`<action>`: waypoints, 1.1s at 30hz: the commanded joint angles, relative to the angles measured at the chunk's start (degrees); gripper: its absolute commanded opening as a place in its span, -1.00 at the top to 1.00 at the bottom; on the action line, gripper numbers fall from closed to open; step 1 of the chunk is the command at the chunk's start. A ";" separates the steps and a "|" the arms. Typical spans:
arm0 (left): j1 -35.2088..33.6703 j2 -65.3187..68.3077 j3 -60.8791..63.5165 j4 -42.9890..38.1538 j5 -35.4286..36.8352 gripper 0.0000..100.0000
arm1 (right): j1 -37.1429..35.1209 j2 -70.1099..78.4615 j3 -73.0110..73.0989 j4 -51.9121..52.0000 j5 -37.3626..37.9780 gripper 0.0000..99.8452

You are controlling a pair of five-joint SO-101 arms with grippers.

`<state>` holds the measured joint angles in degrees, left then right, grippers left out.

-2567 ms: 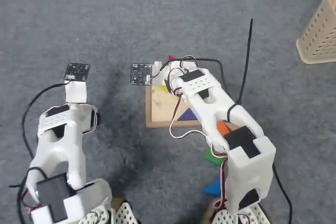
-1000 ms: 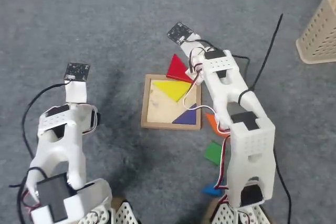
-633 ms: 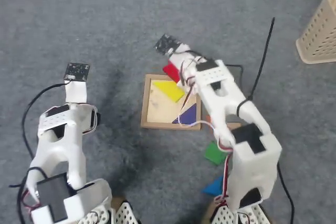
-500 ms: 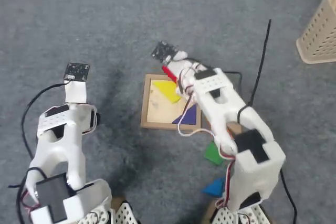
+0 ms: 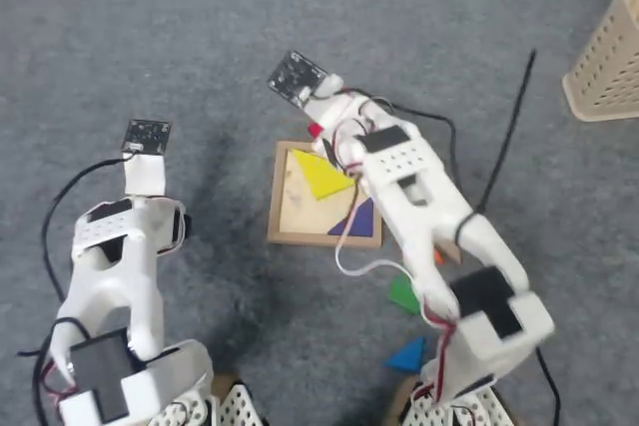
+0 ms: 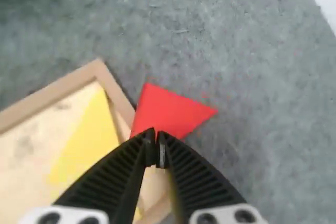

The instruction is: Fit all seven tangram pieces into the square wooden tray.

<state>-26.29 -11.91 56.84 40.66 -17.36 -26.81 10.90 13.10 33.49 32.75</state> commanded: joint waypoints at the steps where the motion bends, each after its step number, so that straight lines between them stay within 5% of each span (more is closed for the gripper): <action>1: 0.09 -2.64 -0.13 -1.05 -0.62 0.64 | 2.42 7.43 -10.73 2.68 -0.88 0.99; 15: 0.09 -2.64 -0.13 -1.05 -0.62 0.64 | 1.54 14.37 -15.74 10.42 -0.62 0.99; 33: 0.09 -2.64 -0.13 -1.05 -0.62 0.64 | -10.42 -10.86 16.62 7.25 1.32 0.99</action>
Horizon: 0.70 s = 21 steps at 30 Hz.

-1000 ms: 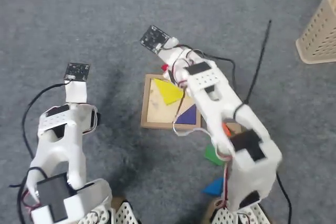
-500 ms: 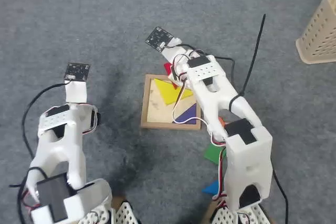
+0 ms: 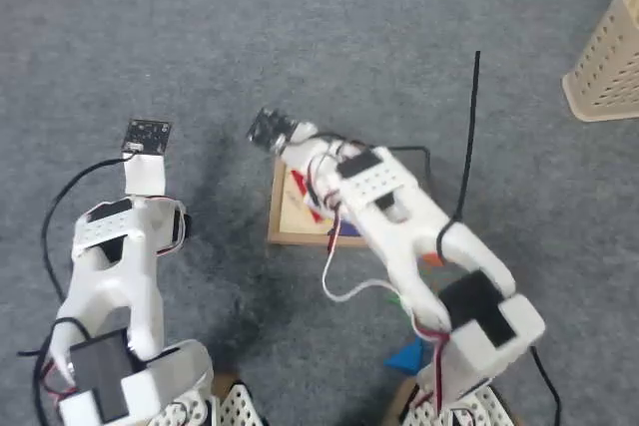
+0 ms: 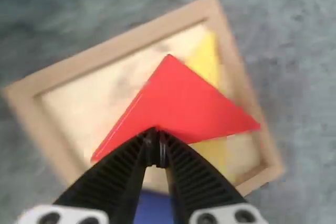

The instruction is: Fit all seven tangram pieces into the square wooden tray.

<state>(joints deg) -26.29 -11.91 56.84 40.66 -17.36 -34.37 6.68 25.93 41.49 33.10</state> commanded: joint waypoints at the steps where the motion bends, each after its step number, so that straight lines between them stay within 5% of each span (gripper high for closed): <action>1: 0.09 -2.64 -0.13 -1.05 -0.62 0.64 | -3.91 -8.22 5.36 -0.66 0.97 0.99; 6: 0.09 -2.64 -0.13 -1.05 -0.62 0.64 | -5.67 -13.23 6.95 -1.71 -3.69 0.99; 11: 0.09 -2.64 -0.13 -1.05 -0.62 0.64 | 2.51 -14.20 1.23 -2.51 -11.52 0.99; 21: 0.09 -2.64 -0.13 -1.05 -0.62 0.64 | 13.49 -1.71 -2.46 -2.51 -8.44 0.99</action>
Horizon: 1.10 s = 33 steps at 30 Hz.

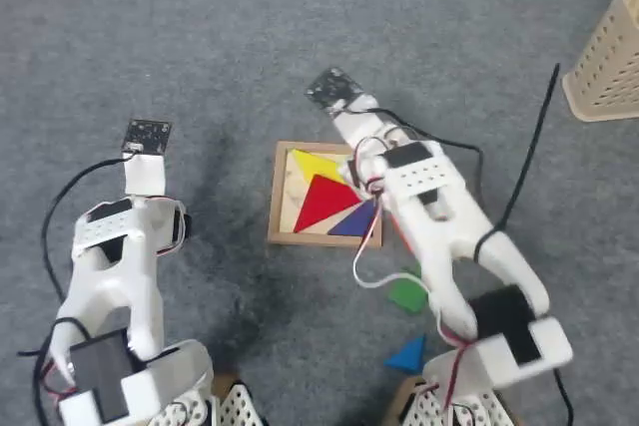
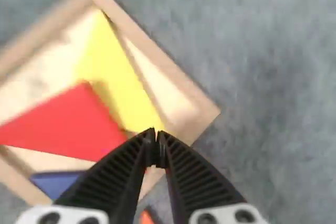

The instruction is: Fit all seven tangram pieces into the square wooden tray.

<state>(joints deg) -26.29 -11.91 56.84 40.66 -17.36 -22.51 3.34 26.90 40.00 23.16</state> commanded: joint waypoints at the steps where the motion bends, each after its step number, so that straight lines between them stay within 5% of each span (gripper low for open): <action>1: 0.09 -2.64 -0.13 -1.05 -0.62 0.64 | 1.45 2.86 -3.43 -0.75 2.90 0.99; 15: 0.09 -2.64 -0.13 -1.05 -0.62 0.64 | -10.95 1.98 -3.43 9.54 5.71 0.99; 29: 0.09 -2.64 -0.13 -1.05 -0.62 0.64 | -15.96 -1.63 -3.25 15.43 1.93 0.99; 33: 0.09 -2.64 -0.13 -1.05 -0.62 0.64 | -11.91 -3.56 -5.27 15.34 0.53 0.99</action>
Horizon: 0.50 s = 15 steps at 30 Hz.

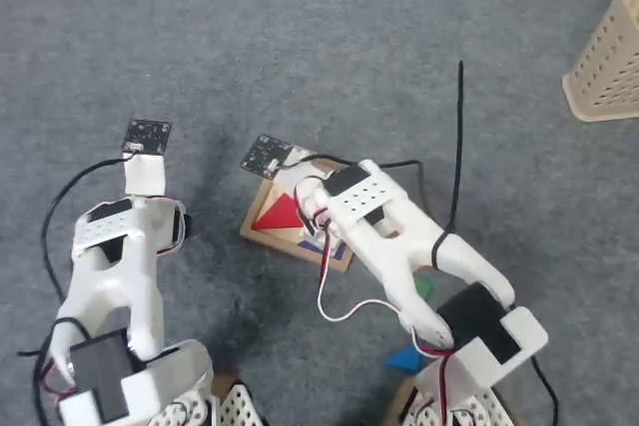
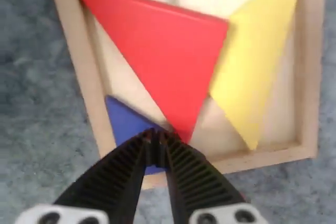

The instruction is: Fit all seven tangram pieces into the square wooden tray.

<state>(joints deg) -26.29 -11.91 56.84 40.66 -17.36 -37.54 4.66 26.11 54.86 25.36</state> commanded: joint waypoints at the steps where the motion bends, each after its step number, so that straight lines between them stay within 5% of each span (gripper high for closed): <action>1: 0.09 -2.64 -0.13 -1.05 -0.62 0.64 | 4.97 -5.85 -5.71 0.22 -3.52 0.99; 15: 0.09 -2.64 -0.13 -1.05 -0.62 0.64 | 10.77 14.20 -18.81 -4.35 -1.67 0.99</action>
<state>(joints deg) -26.29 -11.91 56.84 40.66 -17.36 -27.52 16.88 12.92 51.43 22.55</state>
